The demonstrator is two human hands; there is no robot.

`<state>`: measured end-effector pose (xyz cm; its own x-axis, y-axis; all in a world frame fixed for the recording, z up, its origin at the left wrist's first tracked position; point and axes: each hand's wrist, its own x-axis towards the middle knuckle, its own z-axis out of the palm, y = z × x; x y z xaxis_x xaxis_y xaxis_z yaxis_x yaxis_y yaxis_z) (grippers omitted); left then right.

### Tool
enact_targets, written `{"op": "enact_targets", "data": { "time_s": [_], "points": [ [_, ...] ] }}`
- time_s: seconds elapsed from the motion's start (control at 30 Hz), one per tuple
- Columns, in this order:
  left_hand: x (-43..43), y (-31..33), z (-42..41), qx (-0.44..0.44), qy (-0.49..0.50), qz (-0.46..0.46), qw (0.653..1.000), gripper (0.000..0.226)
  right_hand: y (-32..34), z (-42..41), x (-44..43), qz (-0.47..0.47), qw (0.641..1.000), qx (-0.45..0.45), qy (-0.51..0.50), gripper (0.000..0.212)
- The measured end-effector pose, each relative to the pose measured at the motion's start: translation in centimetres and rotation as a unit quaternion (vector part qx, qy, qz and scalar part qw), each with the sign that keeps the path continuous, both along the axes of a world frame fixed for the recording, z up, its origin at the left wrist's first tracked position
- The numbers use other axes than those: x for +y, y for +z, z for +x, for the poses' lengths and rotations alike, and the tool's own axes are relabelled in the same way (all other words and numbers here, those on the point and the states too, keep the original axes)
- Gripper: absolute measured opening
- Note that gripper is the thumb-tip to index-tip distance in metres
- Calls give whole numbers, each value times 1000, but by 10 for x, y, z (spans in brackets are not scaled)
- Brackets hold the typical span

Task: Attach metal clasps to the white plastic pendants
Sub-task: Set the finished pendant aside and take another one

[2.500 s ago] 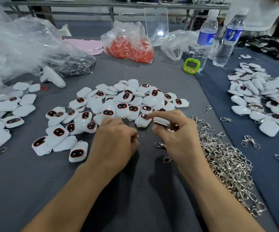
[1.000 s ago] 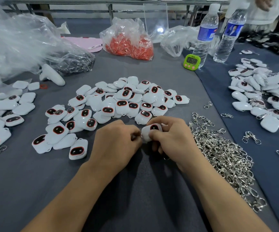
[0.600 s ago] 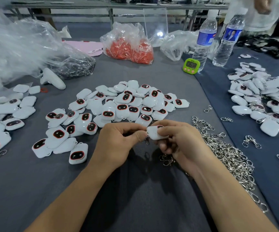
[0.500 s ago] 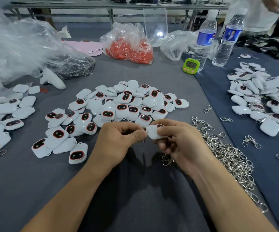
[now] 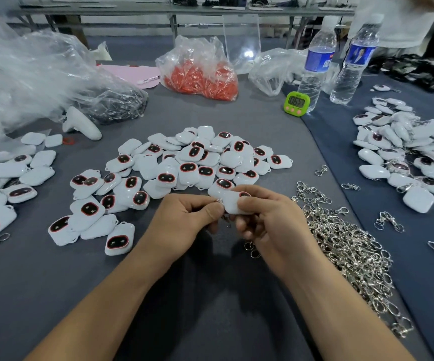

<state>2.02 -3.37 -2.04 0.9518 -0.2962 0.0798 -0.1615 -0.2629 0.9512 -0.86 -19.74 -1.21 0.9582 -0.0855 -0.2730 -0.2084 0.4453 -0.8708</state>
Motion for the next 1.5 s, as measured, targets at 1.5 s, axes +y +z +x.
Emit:
{"op": "enact_targets", "data": {
  "time_s": [1.5],
  "points": [
    [-5,-1,-5,-87,29,74,993,16,1,0,-1,-48,999,3,-5,24]
  ]
}}
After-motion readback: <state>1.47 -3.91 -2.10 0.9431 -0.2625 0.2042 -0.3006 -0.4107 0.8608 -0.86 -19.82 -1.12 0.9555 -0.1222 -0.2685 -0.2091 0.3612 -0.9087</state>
